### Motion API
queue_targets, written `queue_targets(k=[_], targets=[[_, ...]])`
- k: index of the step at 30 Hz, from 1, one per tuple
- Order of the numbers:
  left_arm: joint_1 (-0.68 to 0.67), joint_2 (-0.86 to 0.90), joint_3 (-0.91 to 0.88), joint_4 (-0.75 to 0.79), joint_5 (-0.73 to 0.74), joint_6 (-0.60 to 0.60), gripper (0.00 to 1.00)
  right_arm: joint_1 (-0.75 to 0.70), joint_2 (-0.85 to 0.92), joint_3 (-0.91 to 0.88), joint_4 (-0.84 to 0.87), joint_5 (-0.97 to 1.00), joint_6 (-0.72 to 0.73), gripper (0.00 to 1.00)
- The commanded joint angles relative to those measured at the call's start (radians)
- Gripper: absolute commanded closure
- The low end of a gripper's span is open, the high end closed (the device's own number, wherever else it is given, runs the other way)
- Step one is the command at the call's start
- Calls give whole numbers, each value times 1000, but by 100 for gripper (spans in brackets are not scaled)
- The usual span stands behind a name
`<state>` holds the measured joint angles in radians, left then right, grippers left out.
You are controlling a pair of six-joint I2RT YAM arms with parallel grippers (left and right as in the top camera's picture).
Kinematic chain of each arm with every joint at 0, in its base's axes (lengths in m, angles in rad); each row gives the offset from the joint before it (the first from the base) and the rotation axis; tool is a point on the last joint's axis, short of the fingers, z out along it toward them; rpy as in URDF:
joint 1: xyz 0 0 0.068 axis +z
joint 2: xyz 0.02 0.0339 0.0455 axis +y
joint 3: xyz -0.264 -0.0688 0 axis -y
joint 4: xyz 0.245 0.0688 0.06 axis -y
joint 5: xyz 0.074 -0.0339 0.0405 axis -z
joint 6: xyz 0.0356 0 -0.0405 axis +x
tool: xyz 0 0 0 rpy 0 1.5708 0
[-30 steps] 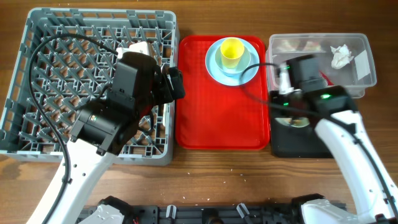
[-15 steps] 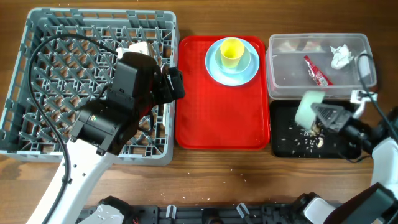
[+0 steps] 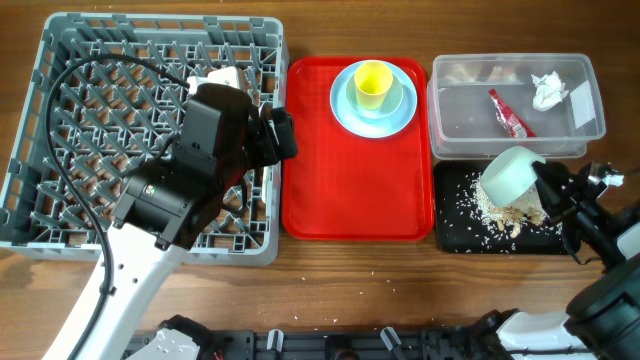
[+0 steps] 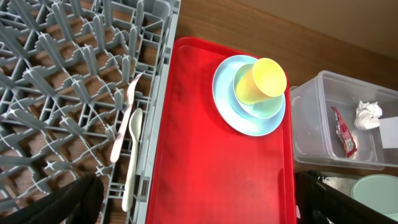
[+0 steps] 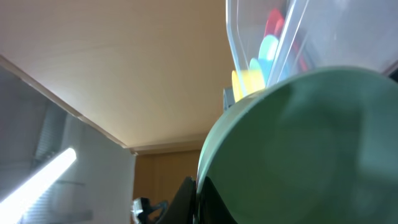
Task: Sort waste into correct bins and load items into the dishwasher rack
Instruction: 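Carry the bowl over the black tray and tip the rice out, then return the empty green bowl to the red tray and release it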
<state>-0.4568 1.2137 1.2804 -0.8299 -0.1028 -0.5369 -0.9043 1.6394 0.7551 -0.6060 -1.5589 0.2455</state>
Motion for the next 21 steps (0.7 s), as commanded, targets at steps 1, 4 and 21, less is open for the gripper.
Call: queue_targets(k=[1,4,21], targets=[[3,-2,10,2,5,2,0,-1,-83,4,22,-60,42,96],[3,-2,10,2,5,2,0,45,-163,4,109,-59,176,96],[3,-2,10,2,5,2,0,1744,-257,98,166,1802,471,96]])
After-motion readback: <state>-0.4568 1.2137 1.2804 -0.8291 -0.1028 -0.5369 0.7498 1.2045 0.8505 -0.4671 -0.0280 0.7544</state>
